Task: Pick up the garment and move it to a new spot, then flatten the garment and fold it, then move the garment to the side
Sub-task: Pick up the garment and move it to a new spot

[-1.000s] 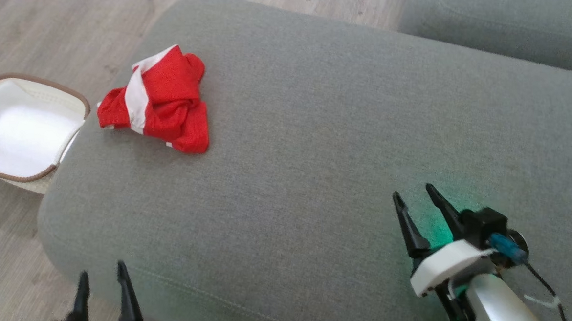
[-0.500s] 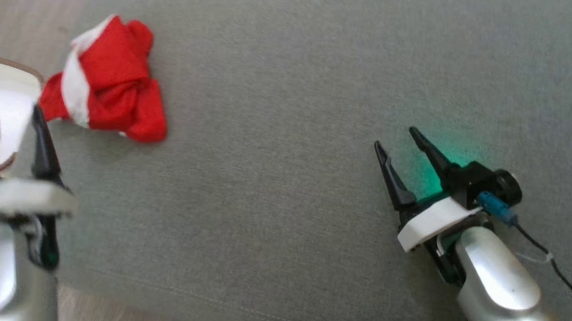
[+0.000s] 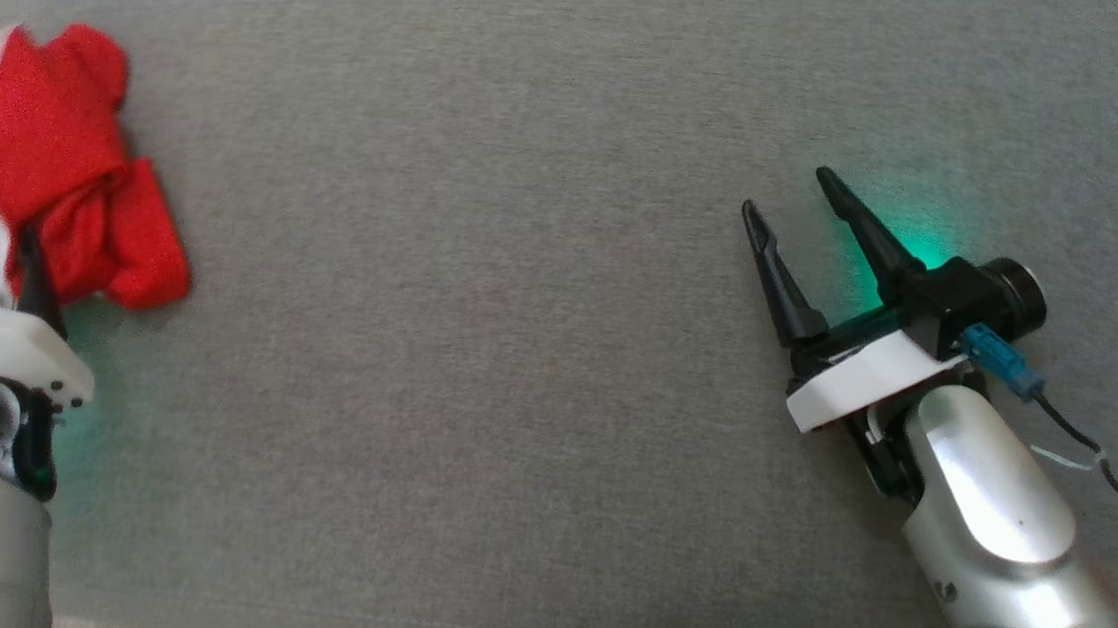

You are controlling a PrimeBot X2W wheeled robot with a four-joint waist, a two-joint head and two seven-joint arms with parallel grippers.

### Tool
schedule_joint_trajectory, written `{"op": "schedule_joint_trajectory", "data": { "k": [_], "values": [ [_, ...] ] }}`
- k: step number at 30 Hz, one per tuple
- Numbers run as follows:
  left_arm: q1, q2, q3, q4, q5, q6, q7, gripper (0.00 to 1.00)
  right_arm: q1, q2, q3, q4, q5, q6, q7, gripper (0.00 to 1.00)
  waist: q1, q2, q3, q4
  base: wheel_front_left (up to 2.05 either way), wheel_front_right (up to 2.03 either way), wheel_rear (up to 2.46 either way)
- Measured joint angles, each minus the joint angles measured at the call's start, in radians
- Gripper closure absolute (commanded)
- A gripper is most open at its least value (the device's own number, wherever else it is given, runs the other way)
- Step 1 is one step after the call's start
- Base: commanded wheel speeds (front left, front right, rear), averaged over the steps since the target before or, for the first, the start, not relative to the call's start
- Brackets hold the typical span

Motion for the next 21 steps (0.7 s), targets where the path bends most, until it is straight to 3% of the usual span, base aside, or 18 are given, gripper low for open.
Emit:
{"op": "schedule_joint_trajectory", "data": {
  "k": [3, 4, 5, 11, 15, 21],
  "values": [
    [-0.014, -0.001, 0.002, 0.051, -0.007, 0.001, -0.006, 0.0, -0.012, 0.0, -0.006, 0.0, 0.001, 0.0, -0.007, 0.0, 0.0, 0.0, 0.007, -0.025, 0.0, 0.0, 0.0],
    [-0.022, 0.0, -0.001, 0.061, -0.007, 0.0, -0.018, 0.38, -0.014, 0.0, -0.01, 0.001, 0.002, 0.0, -0.007, 0.0, 0.0, 0.0, 0.007, -0.032, 0.0, 0.0, 0.0],
    [-0.03, 0.0, -0.003, 0.065, -0.006, -0.004, -0.035, 1.0, -0.014, 0.0, -0.012, 0.002, 0.002, 0.0, -0.007, 0.0, 0.0001, 0.0, 0.005, -0.037, 0.0, 0.0, 0.0],
    [-0.1, 0.031, -0.072, 0.025, 0.071, -0.013, -0.186, 1.0, 0.001, 0.0, -0.023, 0.042, 0.029, 0.0, -0.006, 0.0, 0.0, 0.0, -0.044, -0.052, 0.0, 0.0, 0.0],
    [-0.159, 0.048, -0.16, -0.074, 0.149, -0.023, -0.234, 1.0, 0.056, 0.002, -0.021, 0.069, 0.057, 0.0, -0.005, 0.0, -0.0001, 0.0, -0.103, -0.07, 0.0, 0.0, 0.0],
    [-0.201, -0.008, -0.296, -0.257, 0.168, -0.032, -0.232, 1.0, 0.091, 0.006, 0.019, 0.076, 0.149, 0.0, -0.005, 0.0, -0.0002, 0.0, -0.177, -0.146, 0.0, 0.0, 0.0]
  ]
}}
